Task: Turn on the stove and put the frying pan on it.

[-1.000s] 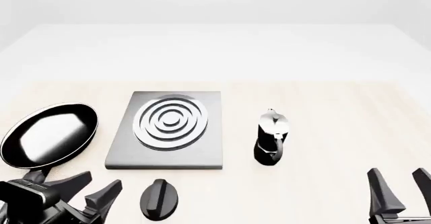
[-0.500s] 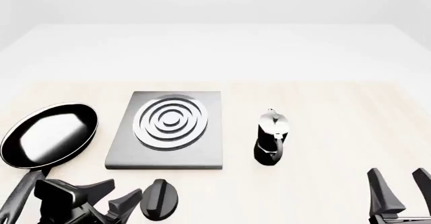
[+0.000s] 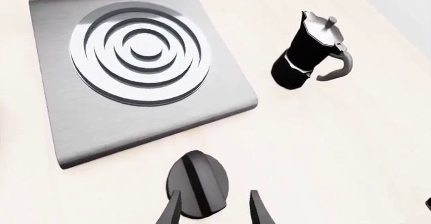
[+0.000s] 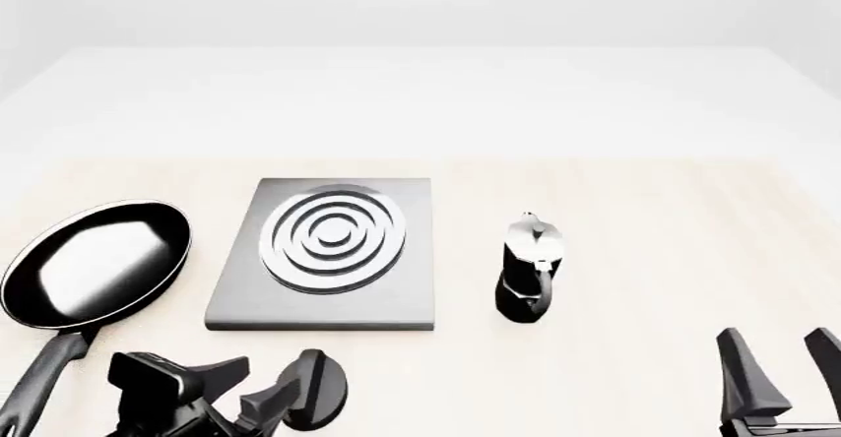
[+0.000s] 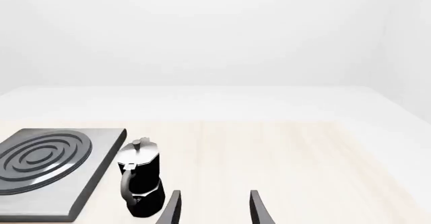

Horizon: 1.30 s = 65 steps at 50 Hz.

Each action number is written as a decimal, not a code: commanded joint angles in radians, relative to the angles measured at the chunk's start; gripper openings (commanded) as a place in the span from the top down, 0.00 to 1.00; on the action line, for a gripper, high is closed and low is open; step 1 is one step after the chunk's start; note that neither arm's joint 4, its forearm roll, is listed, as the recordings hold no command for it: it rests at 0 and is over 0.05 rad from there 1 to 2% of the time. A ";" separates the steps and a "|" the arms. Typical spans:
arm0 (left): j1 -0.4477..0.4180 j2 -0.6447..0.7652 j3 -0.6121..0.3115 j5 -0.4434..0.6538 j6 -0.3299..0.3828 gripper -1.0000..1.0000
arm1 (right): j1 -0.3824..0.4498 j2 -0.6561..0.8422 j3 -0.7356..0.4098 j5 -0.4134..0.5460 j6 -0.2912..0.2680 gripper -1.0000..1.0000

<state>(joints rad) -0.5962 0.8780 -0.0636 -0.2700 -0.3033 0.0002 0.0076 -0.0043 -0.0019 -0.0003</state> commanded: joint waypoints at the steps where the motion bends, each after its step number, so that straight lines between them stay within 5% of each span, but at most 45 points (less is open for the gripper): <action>1: -0.022 0.084 0.013 -0.084 -0.012 0.00 | 0.000 0.000 0.000 0.000 0.000 0.00; 65: -0.060 0.556 0.062 -0.528 -0.071 0.00 | 0.008 -0.006 -0.036 0.041 0.000 0.00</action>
<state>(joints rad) -0.6530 1.3521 -0.0024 -0.7302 -0.3703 0.0076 0.0028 -0.0358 0.0341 -0.0003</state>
